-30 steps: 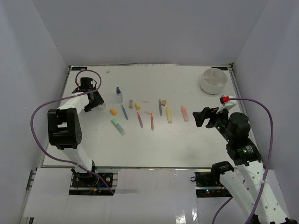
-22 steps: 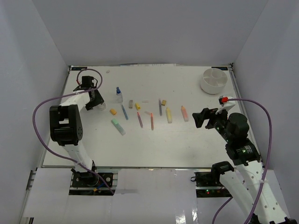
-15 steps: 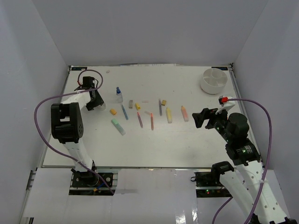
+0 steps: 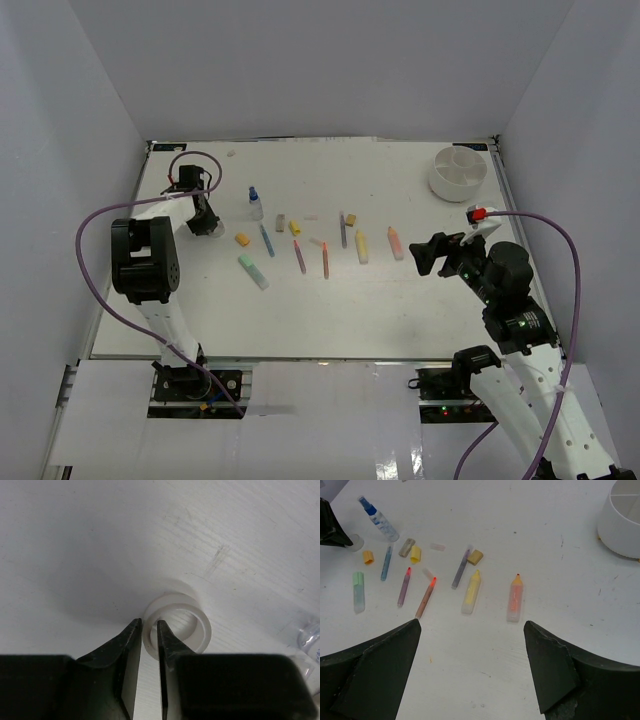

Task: Sort the stationery into containers
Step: Pick up the stationery from the center of the board.

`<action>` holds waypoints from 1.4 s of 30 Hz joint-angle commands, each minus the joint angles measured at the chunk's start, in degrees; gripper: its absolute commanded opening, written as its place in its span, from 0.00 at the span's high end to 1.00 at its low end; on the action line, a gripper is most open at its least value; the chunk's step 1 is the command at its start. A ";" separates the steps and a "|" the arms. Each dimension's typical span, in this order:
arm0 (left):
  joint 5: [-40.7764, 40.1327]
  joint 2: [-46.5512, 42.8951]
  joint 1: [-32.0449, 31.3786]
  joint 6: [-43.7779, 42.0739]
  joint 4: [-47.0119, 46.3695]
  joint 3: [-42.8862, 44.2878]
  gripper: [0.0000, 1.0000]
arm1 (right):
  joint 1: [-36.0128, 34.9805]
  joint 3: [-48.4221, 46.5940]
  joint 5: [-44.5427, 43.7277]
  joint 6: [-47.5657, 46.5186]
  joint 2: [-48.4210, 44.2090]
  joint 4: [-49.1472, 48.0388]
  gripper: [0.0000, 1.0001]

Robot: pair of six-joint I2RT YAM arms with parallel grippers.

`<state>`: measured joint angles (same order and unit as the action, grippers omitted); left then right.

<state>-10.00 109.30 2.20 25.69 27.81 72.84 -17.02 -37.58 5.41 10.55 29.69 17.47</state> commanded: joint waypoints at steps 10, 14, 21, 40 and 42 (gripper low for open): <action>4.98 -14.44 0.09 -0.82 -0.74 -1.99 0.84 | -0.30 -2.40 12.59 2.02 2.82 -4.20 0.10; 13.48 -24.55 -1.22 0.32 -1.36 -5.24 0.85 | -1.09 -4.34 20.60 6.32 8.35 -8.14 0.10; 18.70 -38.18 -12.81 0.94 -5.04 -10.17 0.85 | -12.59 -11.01 10.33 6.50 20.64 -11.41 0.10; 22.48 -45.31 -23.73 4.37 -19.72 -22.29 0.89 | -27.28 -29.91 0.74 13.36 48.34 -22.75 0.07; 22.04 -45.84 -23.73 4.10 -19.90 -22.74 0.89 | -27.81 -31.32 0.74 14.06 49.93 -22.66 0.09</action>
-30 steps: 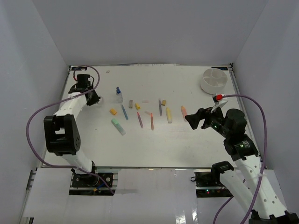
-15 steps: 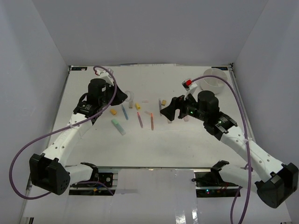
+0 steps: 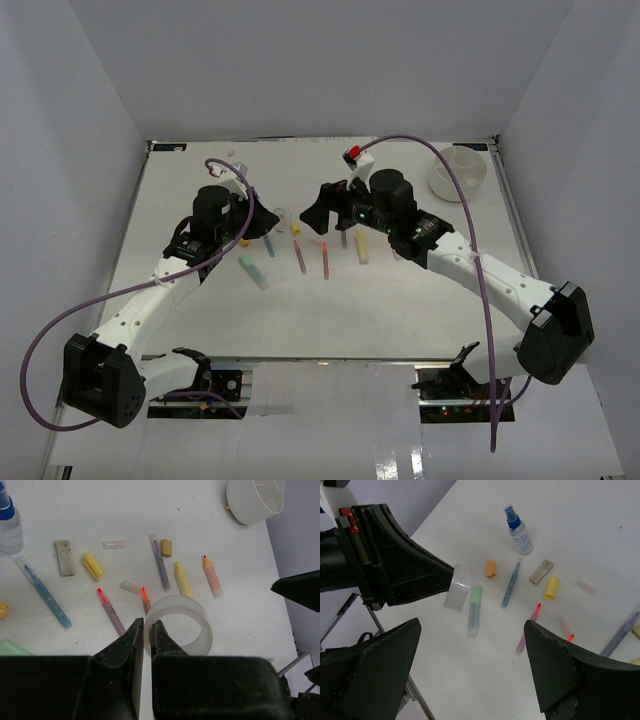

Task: Sort the stationery into containers
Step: Pick up the stationery from the center of the board.

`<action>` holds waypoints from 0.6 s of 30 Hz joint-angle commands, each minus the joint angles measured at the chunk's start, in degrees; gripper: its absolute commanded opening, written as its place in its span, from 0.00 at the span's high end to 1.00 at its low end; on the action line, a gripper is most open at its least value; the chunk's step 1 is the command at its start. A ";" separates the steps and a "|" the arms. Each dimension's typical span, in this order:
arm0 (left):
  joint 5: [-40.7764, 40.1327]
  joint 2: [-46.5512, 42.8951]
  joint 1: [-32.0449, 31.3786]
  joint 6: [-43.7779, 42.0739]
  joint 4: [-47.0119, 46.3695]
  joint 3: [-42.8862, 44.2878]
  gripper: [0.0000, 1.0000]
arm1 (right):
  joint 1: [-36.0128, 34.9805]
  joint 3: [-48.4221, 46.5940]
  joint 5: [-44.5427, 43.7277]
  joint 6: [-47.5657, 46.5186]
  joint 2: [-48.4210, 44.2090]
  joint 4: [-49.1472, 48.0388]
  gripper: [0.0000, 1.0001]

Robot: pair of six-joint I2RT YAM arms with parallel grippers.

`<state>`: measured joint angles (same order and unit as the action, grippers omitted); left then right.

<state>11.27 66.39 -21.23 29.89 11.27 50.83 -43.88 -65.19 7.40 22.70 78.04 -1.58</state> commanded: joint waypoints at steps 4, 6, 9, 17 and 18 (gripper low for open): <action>-0.10 -3.20 -0.30 -0.36 -3.71 -1.35 0.89 | -2.35 -7.13 -1.42 2.87 4.92 -3.60 0.12; -0.63 -3.20 -0.30 -0.62 -3.80 -1.43 0.89 | -2.96 -8.28 -1.25 3.23 6.94 -3.43 0.13; -0.89 -3.20 -0.30 -1.06 -3.97 -1.70 0.89 | -3.76 -10.57 -1.07 3.58 9.32 -2.99 0.15; -0.81 -3.55 -0.30 -1.41 -4.24 -1.96 0.89 | -4.46 -13.30 -0.98 4.72 14.06 -3.07 0.22; -0.81 -3.72 -0.30 -1.50 -4.32 -2.05 0.89 | -4.55 -13.82 -0.98 4.81 14.50 -2.90 0.23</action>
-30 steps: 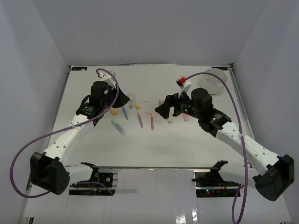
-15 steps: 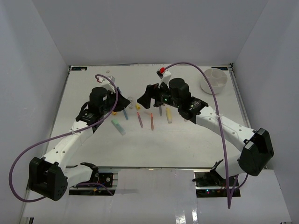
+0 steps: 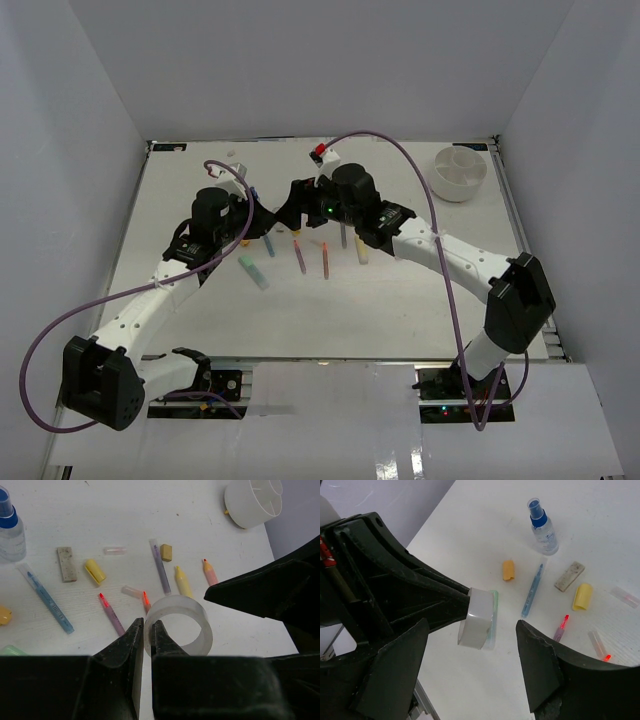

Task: Sort the stationery into containers
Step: Pick up the stationery from the center of the board.

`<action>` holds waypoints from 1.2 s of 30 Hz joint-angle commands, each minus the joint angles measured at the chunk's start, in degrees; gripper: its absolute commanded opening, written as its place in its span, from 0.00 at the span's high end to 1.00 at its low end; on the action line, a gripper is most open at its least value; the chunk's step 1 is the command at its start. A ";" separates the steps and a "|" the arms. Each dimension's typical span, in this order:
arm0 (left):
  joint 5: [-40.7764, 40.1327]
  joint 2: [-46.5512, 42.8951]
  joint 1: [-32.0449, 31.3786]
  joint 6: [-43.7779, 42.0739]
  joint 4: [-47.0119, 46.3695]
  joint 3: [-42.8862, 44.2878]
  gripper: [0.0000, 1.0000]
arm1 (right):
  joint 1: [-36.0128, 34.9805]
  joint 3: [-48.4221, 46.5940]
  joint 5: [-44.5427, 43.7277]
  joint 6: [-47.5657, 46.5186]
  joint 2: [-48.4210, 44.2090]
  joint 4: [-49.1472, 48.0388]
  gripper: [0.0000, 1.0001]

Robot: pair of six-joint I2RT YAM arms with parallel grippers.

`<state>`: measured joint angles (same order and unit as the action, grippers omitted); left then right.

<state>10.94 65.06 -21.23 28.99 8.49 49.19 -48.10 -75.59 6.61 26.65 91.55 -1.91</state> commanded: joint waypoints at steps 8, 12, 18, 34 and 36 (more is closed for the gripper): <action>-0.48 -2.83 -0.21 -0.87 -2.07 -0.76 0.88 | -0.42 -4.65 1.30 1.29 3.11 -2.83 0.39; -0.57 -3.01 -0.21 -0.87 -2.25 -0.94 0.87 | -0.51 -4.56 1.83 1.47 3.11 -3.27 0.53; -0.04 -3.27 -0.21 -0.96 -2.60 -1.20 0.85 | -0.51 -4.56 2.79 1.56 3.29 -3.36 0.71; -0.83 -3.71 -0.21 -1.13 -2.43 -1.55 0.35 | 0.98 1.13 -4.49 -3.09 -2.32 -2.57 0.92; -1.09 -3.80 -0.21 -1.31 -2.08 -1.47 0.26 | 2.99 2.98 -5.99 -4.41 -3.83 -2.48 0.92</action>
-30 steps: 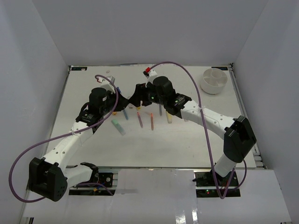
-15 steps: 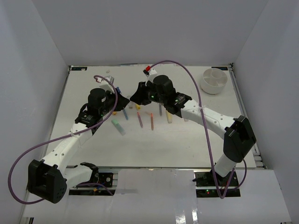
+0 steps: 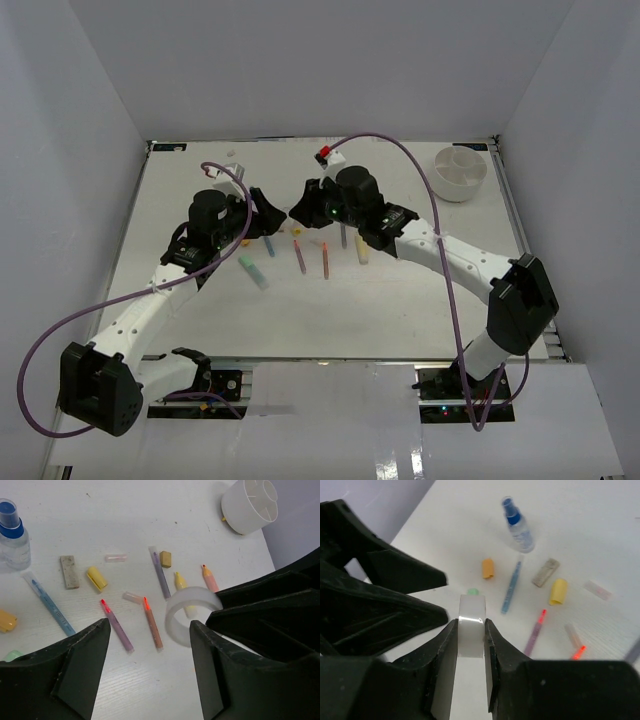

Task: Sort the stationery into containers
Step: Pick up the stationery from the center of the board, then place the stationery in the storage box.

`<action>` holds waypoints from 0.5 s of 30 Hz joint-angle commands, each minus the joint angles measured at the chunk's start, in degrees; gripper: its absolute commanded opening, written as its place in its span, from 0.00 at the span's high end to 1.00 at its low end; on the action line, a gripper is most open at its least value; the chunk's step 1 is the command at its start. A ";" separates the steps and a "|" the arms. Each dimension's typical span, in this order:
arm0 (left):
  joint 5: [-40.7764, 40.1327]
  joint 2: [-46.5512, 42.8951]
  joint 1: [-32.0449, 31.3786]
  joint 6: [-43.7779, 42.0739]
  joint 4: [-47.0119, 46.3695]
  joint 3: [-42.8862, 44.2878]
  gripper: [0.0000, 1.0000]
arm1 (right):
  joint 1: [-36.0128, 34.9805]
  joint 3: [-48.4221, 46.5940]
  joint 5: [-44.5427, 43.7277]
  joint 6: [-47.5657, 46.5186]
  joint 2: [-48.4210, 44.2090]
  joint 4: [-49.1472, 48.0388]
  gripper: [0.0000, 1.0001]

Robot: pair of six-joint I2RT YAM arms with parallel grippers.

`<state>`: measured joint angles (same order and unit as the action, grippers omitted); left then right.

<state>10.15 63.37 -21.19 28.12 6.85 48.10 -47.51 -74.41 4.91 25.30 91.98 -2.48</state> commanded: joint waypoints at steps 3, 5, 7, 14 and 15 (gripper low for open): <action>-0.40 -2.29 -0.26 -0.70 -0.09 -0.20 0.20 | 7.05 5.85 -8.68 -5.70 -8.04 -1.04 0.92; -0.31 -2.38 -0.26 -0.87 0.35 -0.02 0.17 | 10.49 8.04 -8.60 -6.14 -11.19 -0.86 0.92; -0.57 -2.38 -0.26 -1.13 0.79 0.33 0.13 | 16.02 10.33 -9.12 -7.27 -14.09 -0.34 0.92; -8.64 -1.50 -0.26 -4.47 8.87 4.11 0.08 | 32.79 8.06 -16.07 -19.84 -17.98 6.68 0.92; -10.22 -1.24 -0.26 -5.43 9.84 4.37 0.08 | 34.66 6.58 -15.98 -21.33 -17.81 7.40 0.92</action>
<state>5.82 62.89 -21.19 25.36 12.21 49.21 -17.45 -63.96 -7.77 11.20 75.20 1.80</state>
